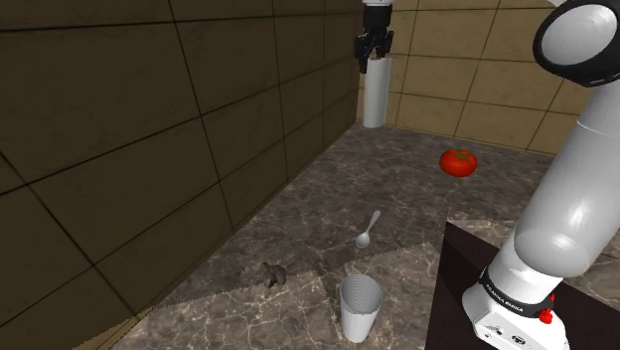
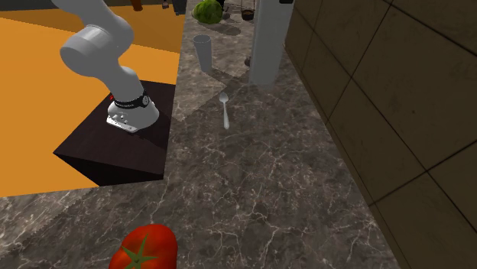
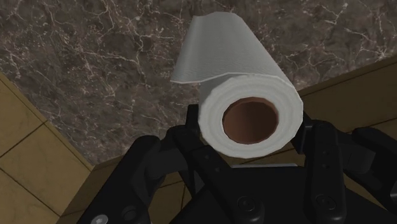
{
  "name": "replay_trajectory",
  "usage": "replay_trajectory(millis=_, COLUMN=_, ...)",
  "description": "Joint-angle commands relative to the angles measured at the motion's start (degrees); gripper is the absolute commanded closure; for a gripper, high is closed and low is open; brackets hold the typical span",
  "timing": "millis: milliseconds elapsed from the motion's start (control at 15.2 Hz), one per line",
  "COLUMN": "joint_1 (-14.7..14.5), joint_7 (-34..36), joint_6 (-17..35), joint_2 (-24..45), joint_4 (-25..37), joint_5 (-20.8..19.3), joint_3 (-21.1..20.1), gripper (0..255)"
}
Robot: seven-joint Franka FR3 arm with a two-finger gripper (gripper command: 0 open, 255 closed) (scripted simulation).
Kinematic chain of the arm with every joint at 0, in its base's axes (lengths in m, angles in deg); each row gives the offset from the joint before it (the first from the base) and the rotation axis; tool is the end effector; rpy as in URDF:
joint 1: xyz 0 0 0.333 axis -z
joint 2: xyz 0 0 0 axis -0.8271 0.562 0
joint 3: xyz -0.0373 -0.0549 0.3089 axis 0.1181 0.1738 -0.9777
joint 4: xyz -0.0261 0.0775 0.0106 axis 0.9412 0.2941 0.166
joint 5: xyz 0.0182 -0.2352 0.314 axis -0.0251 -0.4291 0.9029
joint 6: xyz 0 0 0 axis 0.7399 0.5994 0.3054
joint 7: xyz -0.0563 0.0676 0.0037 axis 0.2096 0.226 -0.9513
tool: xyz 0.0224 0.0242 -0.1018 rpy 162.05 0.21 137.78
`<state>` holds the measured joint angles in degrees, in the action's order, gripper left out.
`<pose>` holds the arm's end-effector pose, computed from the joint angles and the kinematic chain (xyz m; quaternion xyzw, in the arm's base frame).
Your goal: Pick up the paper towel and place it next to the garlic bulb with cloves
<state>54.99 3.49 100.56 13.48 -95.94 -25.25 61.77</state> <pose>0.5436 -0.0880 0.6867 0.9986 -0.0365 0.0270 0.0286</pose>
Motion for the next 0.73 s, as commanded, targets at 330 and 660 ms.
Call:
replay_trajectory(millis=330, joint_1=-5.0, joint_7=10.0, joint_6=-0.3, joint_2=-3.5, joint_4=-3.7, joint_5=-1.0, joint_3=-5.1, gripper=255)
replay_trajectory(millis=660, joint_1=-8.3, joint_7=17.0, joint_6=-0.8, joint_2=-3.9, joint_4=-4.1, joint_5=-1.2, joint_3=-8.8, gripper=255)
